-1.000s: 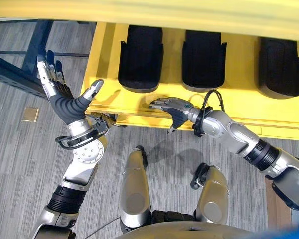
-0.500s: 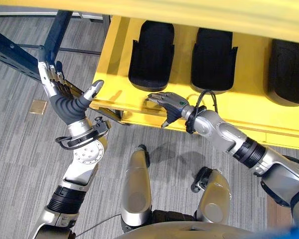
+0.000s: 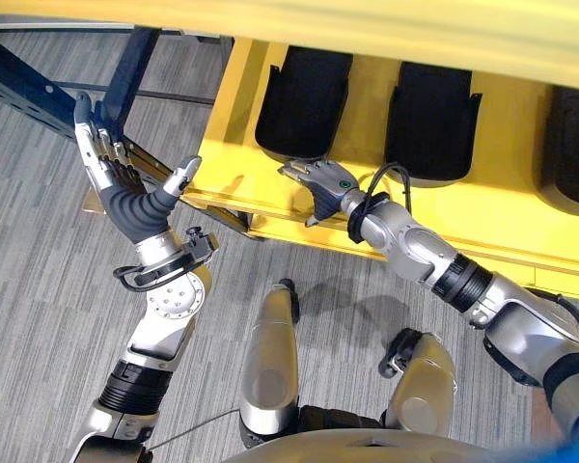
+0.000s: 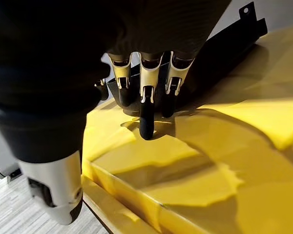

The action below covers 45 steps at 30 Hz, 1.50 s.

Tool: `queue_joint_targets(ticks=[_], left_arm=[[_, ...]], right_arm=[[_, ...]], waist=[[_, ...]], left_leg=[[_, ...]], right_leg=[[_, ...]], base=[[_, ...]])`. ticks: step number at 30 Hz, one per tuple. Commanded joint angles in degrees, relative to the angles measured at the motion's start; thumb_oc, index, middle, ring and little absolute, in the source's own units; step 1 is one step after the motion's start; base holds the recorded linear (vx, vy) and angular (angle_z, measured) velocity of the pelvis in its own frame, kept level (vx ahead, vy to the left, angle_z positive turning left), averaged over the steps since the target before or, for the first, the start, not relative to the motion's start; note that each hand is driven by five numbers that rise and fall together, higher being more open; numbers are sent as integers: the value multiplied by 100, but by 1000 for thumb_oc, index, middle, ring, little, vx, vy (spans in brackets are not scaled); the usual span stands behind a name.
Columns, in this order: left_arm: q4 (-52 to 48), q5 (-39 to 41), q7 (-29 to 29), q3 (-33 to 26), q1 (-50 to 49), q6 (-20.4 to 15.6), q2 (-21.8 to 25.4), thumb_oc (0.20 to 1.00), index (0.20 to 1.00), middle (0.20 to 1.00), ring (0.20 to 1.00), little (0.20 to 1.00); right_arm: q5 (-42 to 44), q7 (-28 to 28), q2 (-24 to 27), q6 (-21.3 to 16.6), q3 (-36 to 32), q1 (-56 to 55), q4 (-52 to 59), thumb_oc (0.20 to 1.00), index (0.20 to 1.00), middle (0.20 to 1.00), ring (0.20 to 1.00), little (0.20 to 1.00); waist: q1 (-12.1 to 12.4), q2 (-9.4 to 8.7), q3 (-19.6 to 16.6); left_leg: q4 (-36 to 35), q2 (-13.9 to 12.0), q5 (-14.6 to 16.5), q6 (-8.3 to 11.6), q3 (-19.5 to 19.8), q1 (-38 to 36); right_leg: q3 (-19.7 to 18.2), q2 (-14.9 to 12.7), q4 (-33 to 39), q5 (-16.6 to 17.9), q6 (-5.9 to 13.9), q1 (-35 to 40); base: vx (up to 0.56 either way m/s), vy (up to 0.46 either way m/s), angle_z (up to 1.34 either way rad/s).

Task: Move parts from the plastic box to the shelf.

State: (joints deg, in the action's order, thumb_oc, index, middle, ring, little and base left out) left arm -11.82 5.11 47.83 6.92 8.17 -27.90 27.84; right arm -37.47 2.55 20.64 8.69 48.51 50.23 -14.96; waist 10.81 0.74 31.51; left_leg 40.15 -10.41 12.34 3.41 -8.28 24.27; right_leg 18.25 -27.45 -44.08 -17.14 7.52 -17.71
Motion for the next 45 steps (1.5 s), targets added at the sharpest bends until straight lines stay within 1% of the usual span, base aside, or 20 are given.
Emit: queue_joint_targets(ticks=[1,5,10,12,13,17,20,23,24,27,31,32,33,37,39,40,41,42,43,45], left_arm=[[-879,-28,-10,109,101,-339,29,1000,1000,1000,1000,1000],[-843,-23,-30,121,99,-373,28,1000,1000,1000,1000,1000],[-841,74,-105,86,91,-389,43,1000,1000,1000,1000,1000],[-806,110,-170,84,83,-388,46,1000,1000,1000,1000,1000],[-795,135,-187,84,76,-404,52,1000,1000,1000,1000,1000],[-777,143,-173,52,44,-444,84,1000,1000,1000,1000,1000],[-766,131,-108,75,54,-450,114,1000,1000,1000,1000,1000],[-788,106,-41,67,72,-417,175,1000,1000,1000,1000,1000],[-803,109,-53,46,59,-399,215,1000,1000,1000,1000,1000],[-819,51,-36,88,76,-367,232,1000,1000,1000,1000,1000],[-838,16,-14,113,113,-328,234,1000,1000,1000,1000,1000],[-810,1,7,137,140,-279,227,1000,1000,1000,1000,1000],[-799,-20,13,139,146,-279,228,1000,1000,1000,1000,1000],[-744,-269,229,90,185,-187,256,1000,1000,1000,1000,1000],[-731,-318,331,-2,174,-78,286,1000,1000,1000,1000,1000],[-633,-282,483,-117,160,14,349,1000,1000,1000,1000,1000],[-575,-302,541,-177,150,46,374,1000,1000,1000,1000,1000],[-557,-314,547,-189,148,58,376,1000,1000,1000,1000,1000],[-484,-356,588,-270,95,84,387,1000,1000,1000,1000,1000],[-378,-346,593,-342,13,109,378,1000,1000,1000,1000,1000]], right_arm=[[-61,278,-372,9,304,-45,-481,1000,1000,1000,1000,1000],[-113,262,-391,40,342,-23,-620,1000,1000,1000,1000,1000],[-173,495,-369,109,348,-52,-749,1000,1000,1000,1000,1000],[-96,563,-362,235,381,-132,-835,1000,1000,1000,1000,1000],[-126,659,-358,269,375,-167,-865,1000,1000,1000,1000,1000],[-243,1122,-265,102,510,-437,-841,1000,1000,1000,1000,1000],[-345,1509,-285,117,632,-564,-815,1000,1000,1000,1000,1000],[-512,2146,-186,195,812,-711,-637,1000,1000,1000,1000,1000],[-539,2219,-122,234,873,-783,-569,1000,1000,1000,1000,1000],[-407,1958,-132,115,885,-840,-555,1000,1000,1000,1000,1000],[-277,1911,-182,200,910,-883,-527,1000,1000,1000,1000,1000],[-53,1797,-251,382,897,-923,-594,1000,1000,1000,1000,1000],[28,1771,-262,405,893,-934,-612,1000,1000,1000,1000,1000],[952,1295,-211,357,782,-1148,-554,1000,1000,1000,1000,1000],[1176,1152,-68,115,692,-1255,-376,1000,1000,1000,1000,1000],[1630,1245,284,-138,624,-1370,177,1000,1000,1000,1000,1000],[1859,1227,443,-239,562,-1458,466,1000,1000,1000,1000,1000],[1913,1237,476,-250,548,-1478,515,1000,1000,1000,1000,1000],[2272,1248,668,-342,410,-1599,883,1000,1000,1000,1000,1000],[2531,1196,905,-549,202,-1787,1249,1000,1000,1000,1000,1000]], waist=[[309,177,-172],[324,197,-172],[328,201,-172],[321,188,-172],[314,179,-172],[272,117,-172],[245,98,-172],[231,48,-172],[235,18,-172],[237,-37,-172],[233,-49,-172],[227,-56,-172],[225,-59,-172],[166,-137,-172],[105,-194,-172],[-12,-291,-172],[-63,-333,-172],[-71,-337,-172],[-151,-391,-172],[-231,-439,-172]], left_leg=[[160,30,579,-487,-165,-228],[149,37,582,-492,-173,-250],[192,47,614,-499,-176,-242],[198,39,622,-497,-178,-247],[204,30,630,-494,-180,-244],[184,-24,624,-505,-196,-244],[165,-56,609,-517,-217,-248],[81,-68,576,-527,-232,-273],[47,-67,561,-536,-229,-288],[-50,-76,502,-530,-231,-331],[-174,-75,428,-507,-247,-373],[-262,-67,380,-493,-273,-427],[-279,-66,371,-493,-275,-438],[-484,-105,266,-454,-361,-594],[-570,-142,225,-423,-414,-684],[-670,-220,79,-444,-571,-727],[-719,-251,55,-426,-617,-789],[-723,-240,136,-376,-553,-857],[-805,-298,6,-398,-691,-903],[-898,-338,-35,-371,-774,-1035]], right_leg=[[165,3,-206,370,-174,-198],[171,-27,-205,384,-176,-186],[166,-55,-247,381,-184,-197],[163,-50,-243,380,-183,-187],[163,-52,-242,378,-181,-189],[145,-21,-191,393,-172,-185],[135,-5,-186,399,-167,-199],[132,36,-132,410,-152,-180],[141,69,-97,422,-155,-156],[164,132,0,465,-153,-91],[173,174,125,515,-133,-40],[170,203,245,563,-127,29],[168,209,271,578,-124,42],[201,288,634,725,-78,263],[207,357,831,787,-55,386],[242,431,1100,967,-84,441],[238,472,1207,1009,-70,500],[168,499,1206,952,-7,554],[215,538,1390,1081,-46,595],[194,605,1616,1171,-29,720]], base=[[5,16,4],[6,9,3],[0,0,0],[0,0,0],[0,0,0],[0,0,0],[0,0,0],[-1,-13,0],[-1,-40,4],[2,-39,3],[0,0,0],[0,0,0],[-22,-7,-5],[-9,-10,-5],[-48,-12,-7],[-103,-21,-12],[-49,-17,-15],[-30,-1,-18],[-33,3,-22],[-35,4,-21]])
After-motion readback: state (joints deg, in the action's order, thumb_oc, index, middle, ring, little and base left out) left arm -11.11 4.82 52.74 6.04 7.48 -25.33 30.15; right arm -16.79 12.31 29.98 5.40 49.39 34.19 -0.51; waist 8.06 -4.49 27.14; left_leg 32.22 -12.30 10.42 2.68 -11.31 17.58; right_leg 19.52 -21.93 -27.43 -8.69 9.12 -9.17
